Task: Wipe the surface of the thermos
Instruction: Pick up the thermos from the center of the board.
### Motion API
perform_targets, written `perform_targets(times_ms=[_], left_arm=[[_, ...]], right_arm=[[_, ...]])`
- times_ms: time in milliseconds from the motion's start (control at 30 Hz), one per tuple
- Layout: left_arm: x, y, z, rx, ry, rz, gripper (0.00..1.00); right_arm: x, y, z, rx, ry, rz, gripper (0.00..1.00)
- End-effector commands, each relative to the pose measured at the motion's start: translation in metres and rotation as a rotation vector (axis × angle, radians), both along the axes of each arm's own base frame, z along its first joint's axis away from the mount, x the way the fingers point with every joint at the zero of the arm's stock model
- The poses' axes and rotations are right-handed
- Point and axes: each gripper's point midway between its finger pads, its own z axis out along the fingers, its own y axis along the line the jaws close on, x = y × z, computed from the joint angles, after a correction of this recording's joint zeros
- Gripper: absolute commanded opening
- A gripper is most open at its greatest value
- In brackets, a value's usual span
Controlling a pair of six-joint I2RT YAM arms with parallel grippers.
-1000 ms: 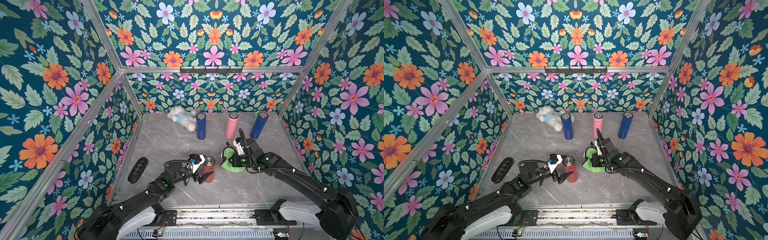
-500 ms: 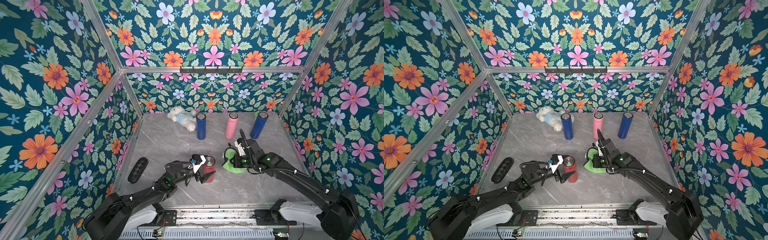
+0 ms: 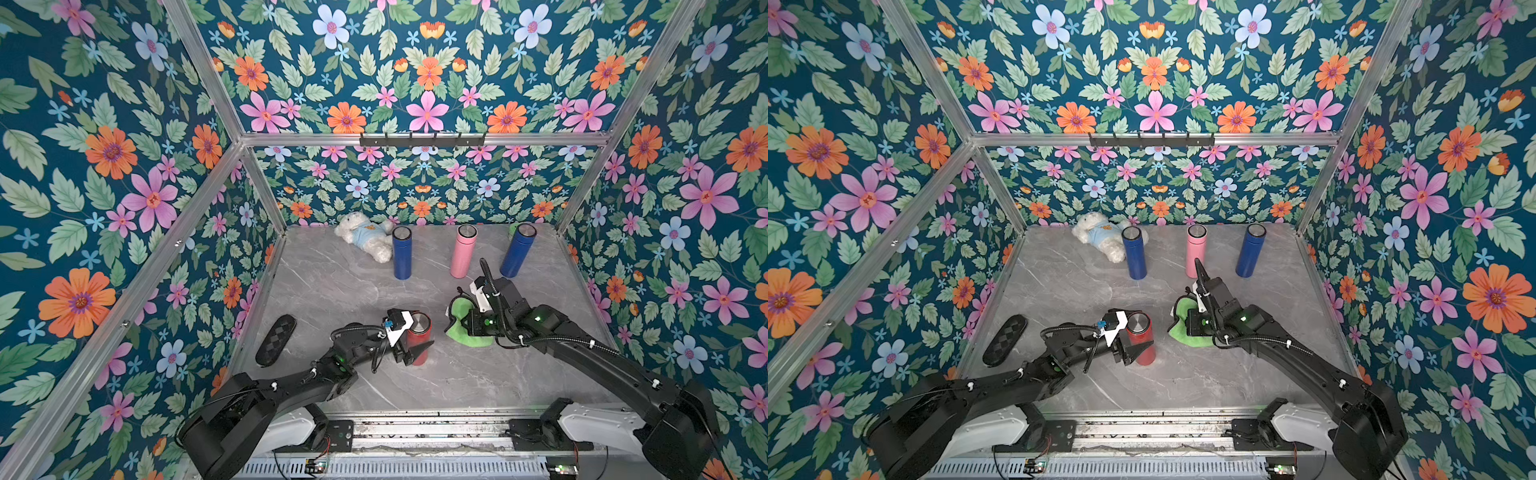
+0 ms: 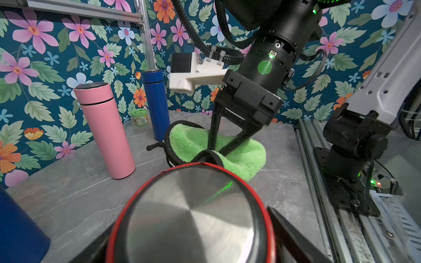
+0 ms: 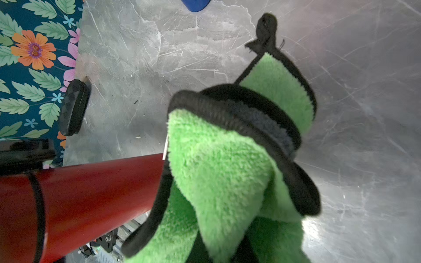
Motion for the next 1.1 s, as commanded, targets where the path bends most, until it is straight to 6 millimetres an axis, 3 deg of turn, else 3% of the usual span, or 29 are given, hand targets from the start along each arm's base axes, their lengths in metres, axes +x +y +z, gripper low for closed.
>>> perform_targets(times_ms=[0, 200, 333, 500, 567, 733, 900, 1067], left_arm=[[-0.001, -0.001, 0.015, -0.05, -0.051, -0.005, 0.88], [0.001, -0.004, 0.012, -0.053, -0.054, -0.011, 0.8], [0.001, -0.006, 0.011, -0.053, -0.057, -0.022, 0.69], [0.001, -0.009, 0.011, -0.058, -0.054, -0.036, 0.42], [0.001, -0.009, 0.012, -0.06, -0.056, -0.033, 0.24], [0.003, -0.01, 0.01, -0.051, -0.045, -0.032, 0.0], [0.005, -0.012, 0.01, -0.051, -0.037, -0.032, 0.0], [0.005, -0.015, 0.01, -0.051, -0.033, -0.042, 0.0]], right_arm=[[0.003, 0.0, 0.005, 0.005, -0.01, -0.013, 0.0], [0.004, 0.001, 0.01, 0.016, -0.018, -0.012, 0.0], [0.003, 0.003, 0.014, 0.032, -0.025, -0.006, 0.0], [-0.001, 0.005, 0.025, 0.059, -0.039, 0.008, 0.0], [-0.004, 0.007, 0.034, 0.075, -0.06, 0.019, 0.0], [-0.02, 0.019, 0.068, 0.1, -0.126, 0.083, 0.0], [-0.035, 0.043, 0.096, 0.152, -0.159, 0.155, 0.0], [-0.043, 0.066, 0.096, 0.146, -0.153, 0.204, 0.0]])
